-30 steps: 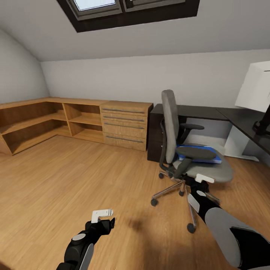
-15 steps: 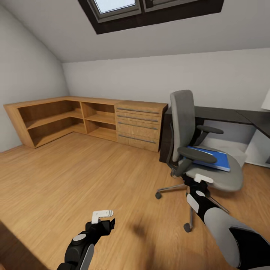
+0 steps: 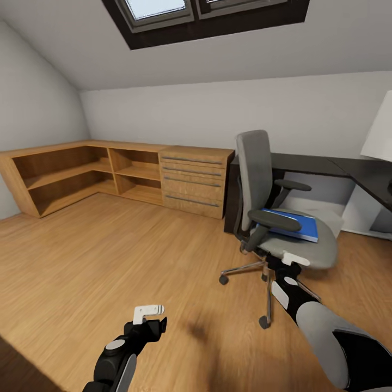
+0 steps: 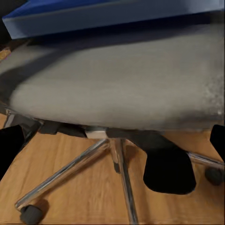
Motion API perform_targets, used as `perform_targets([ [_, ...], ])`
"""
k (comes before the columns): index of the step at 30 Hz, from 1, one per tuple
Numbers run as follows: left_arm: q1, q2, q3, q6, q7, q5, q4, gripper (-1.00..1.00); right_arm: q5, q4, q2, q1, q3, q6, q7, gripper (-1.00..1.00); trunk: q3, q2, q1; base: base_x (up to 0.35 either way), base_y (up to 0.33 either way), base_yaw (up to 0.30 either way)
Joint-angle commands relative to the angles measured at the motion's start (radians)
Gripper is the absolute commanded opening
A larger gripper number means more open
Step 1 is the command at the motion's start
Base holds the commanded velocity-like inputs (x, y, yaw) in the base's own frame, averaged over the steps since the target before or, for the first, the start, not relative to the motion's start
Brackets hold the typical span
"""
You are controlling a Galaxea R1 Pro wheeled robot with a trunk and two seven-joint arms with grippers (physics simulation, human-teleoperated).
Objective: In the bedroom, organize the workspace by keeping the computer under the desk, ensuring the monitor is on the desk, placing the keyboard on the desk next to the monitor, placing the mouse on the desk next to the keyboard, moving the folder from the swivel chair onto the desk next to the mouse, stacking the notebook on top of the folder with the pen on top of the notebook, and positioning the swivel chair next to the desk.
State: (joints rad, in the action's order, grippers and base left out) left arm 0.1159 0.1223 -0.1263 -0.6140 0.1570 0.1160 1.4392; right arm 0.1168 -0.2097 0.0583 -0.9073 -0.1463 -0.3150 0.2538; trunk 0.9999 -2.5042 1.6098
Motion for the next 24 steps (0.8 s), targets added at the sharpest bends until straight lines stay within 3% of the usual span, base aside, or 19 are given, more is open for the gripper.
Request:
perform_targets([
  [1, 0.0, -0.001, 0.0, -0.004, 0.009, 0.011, 0.001, 1.0, 0.011, 0.001, 0.0, -0.001, 0.002, -0.006, -0.001, 1.0, 0.001, 0.0, -0.001, -0.307, 0.0, -0.248],
  [8, 0.0, -0.001, 0.0, -0.004, 0.009, 0.01, 0.001, 1.0, 0.011, 0.002, 0.0, -0.001, 0.002, -0.006, -0.001, 1.0, 0.001, 0.0, -0.001, -0.213, 0.0, -0.252],
  [21, 0.0, -0.001, 0.003, -0.003, 0.009, 0.011, 0.001, 1.0, 0.027, 0.006, 0.005, -0.001, -0.002, -0.003, -0.002, 1.0, 0.001, 0.0, -0.001, -0.021, 0.0, -0.255],
  [22, 0.0, -0.001, 0.003, -0.003, 0.009, 0.011, 0.001, 1.0, 0.033, 0.009, 0.004, -0.001, -0.003, -0.002, -0.002, 1.0, 0.001, 0.0, -0.001, -0.002, 0.0, -0.242],
  [24, 0.0, -0.001, 0.004, -0.003, 0.009, 0.011, 0.001, 1.0, 0.127, 0.03, 0.002, -0.001, -0.005, -0.001, -0.004, 1.0, 0.001, 0.0, -0.001, -0.001, 0.0, -0.159],
])
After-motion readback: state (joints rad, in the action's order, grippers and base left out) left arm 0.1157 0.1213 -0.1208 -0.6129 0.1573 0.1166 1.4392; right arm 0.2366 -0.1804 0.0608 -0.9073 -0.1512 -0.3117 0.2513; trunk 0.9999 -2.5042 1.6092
